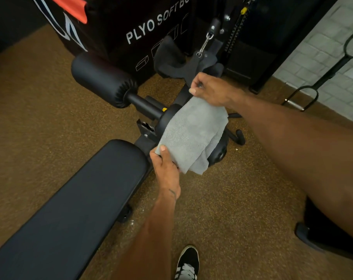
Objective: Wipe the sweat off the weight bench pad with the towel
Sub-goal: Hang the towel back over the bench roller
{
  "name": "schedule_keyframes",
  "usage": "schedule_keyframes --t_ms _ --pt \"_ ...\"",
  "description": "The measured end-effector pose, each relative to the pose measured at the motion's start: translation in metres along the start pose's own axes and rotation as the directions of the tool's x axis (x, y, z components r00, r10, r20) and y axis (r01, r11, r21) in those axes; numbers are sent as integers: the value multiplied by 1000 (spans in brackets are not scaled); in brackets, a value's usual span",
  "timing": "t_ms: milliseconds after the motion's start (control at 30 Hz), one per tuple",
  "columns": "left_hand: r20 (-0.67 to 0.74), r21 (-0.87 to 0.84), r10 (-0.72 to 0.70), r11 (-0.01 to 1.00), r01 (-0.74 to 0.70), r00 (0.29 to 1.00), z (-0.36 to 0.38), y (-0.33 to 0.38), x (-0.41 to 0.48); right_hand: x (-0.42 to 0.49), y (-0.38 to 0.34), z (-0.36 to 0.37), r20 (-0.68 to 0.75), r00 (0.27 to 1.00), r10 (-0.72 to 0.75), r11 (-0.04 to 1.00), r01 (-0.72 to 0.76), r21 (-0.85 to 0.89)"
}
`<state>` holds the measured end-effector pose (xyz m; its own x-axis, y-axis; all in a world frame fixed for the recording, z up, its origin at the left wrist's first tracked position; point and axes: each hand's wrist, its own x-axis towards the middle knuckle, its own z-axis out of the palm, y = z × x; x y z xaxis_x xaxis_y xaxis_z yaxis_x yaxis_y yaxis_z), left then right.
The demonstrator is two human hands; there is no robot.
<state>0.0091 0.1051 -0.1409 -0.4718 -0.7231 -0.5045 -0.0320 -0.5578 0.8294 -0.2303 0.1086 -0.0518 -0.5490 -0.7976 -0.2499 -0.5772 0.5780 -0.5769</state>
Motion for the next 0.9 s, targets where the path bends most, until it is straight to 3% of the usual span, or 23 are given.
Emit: schedule_keyframes --t_ms 100,167,233,267,333,367,433,733,800,900 --pt "-56 58 24 998 -21 998 5 -5 -1 0 0 1 -3 1000 23 999 -23 -30" --pt "-72 83 53 995 -47 996 7 -7 -3 -2 2 5 5 998 68 983 -66 -172" --pt "-171 380 299 899 -217 939 7 -3 -9 -15 3 12 -88 994 62 965 -82 -250" --pt "-150 586 474 750 -309 867 7 1 -14 -27 2 17 -150 988 24 971 -59 -232" --pt "157 835 665 305 -458 730 12 7 -24 -57 -4 30 -185 979 -92 973 49 -225" --pt "328 855 645 108 -507 691 15 7 -27 -74 -7 38 -134 980 -144 957 103 -273" --pt "516 820 538 -86 -566 666 14 0 -24 -99 -6 53 17 983 -185 914 178 -364" --pt "575 818 329 -266 -511 749 7 18 -19 -104 6 45 209 972 -104 967 148 -208" --pt "569 819 305 -291 -494 764 5 34 -20 -107 4 43 177 981 -82 959 126 -255" --pt "563 808 165 -317 -497 810 0 50 -23 -119 -8 49 -26 999 -31 897 16 -441"
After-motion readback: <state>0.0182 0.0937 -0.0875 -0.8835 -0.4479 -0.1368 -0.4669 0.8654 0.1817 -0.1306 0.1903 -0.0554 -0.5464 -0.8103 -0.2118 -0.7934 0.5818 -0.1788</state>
